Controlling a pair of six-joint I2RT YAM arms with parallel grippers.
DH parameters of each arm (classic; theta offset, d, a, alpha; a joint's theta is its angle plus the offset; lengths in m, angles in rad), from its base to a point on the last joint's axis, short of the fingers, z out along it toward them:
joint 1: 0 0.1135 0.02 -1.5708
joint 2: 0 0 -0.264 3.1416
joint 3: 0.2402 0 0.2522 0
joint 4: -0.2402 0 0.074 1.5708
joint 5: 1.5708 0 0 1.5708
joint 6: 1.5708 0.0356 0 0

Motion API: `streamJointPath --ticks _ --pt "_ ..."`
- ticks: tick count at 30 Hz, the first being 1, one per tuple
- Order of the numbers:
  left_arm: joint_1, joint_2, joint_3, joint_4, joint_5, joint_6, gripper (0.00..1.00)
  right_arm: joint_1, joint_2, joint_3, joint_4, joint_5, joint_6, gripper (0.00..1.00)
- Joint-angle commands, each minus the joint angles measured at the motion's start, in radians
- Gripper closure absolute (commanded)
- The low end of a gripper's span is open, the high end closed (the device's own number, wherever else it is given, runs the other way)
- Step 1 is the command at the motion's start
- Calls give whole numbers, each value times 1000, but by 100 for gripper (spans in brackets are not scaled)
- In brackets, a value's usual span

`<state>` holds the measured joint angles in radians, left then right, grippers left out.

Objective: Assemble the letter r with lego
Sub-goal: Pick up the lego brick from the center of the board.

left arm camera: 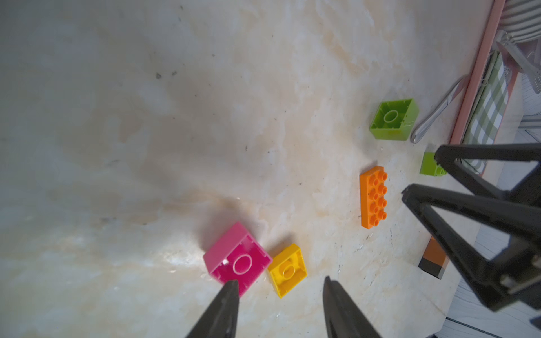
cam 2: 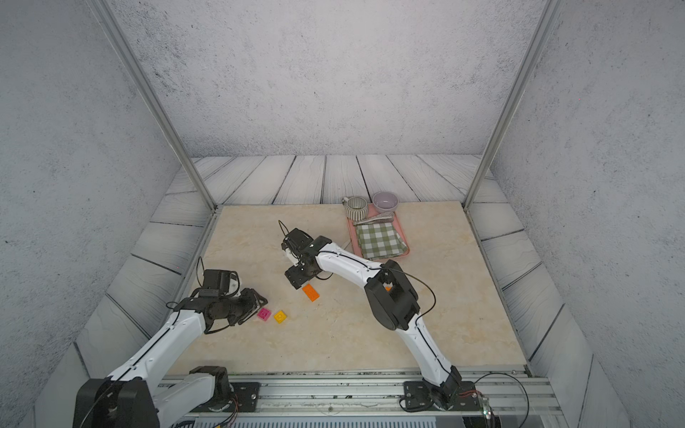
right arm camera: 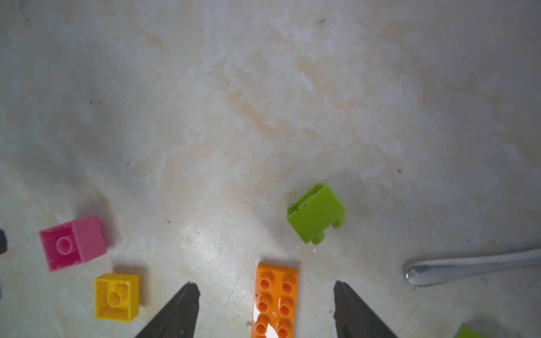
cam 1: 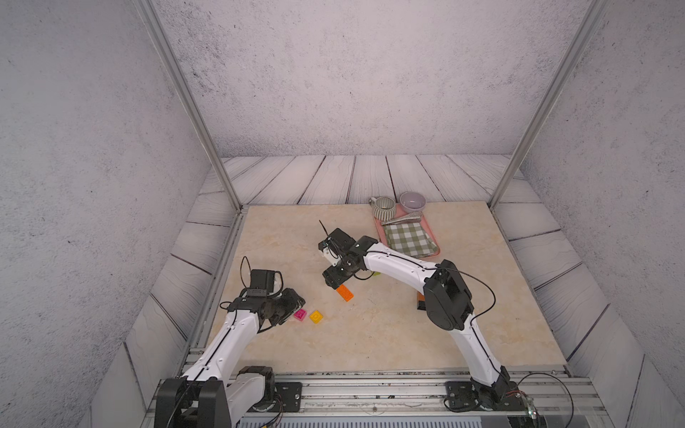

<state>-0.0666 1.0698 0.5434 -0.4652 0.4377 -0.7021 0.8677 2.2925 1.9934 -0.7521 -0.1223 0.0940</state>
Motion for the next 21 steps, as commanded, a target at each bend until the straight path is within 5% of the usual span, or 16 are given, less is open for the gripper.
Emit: streamJointPath --ticks 1,9,21 --pt "8 21 14 0 44 20 49 -36 51 54 -62 -97 -182 24" --pt "9 36 17 15 53 18 50 -65 186 233 -173 -114 -369 32" --pt "10 37 22 10 58 21 51 -76 298 383 -208 -162 -375 41"
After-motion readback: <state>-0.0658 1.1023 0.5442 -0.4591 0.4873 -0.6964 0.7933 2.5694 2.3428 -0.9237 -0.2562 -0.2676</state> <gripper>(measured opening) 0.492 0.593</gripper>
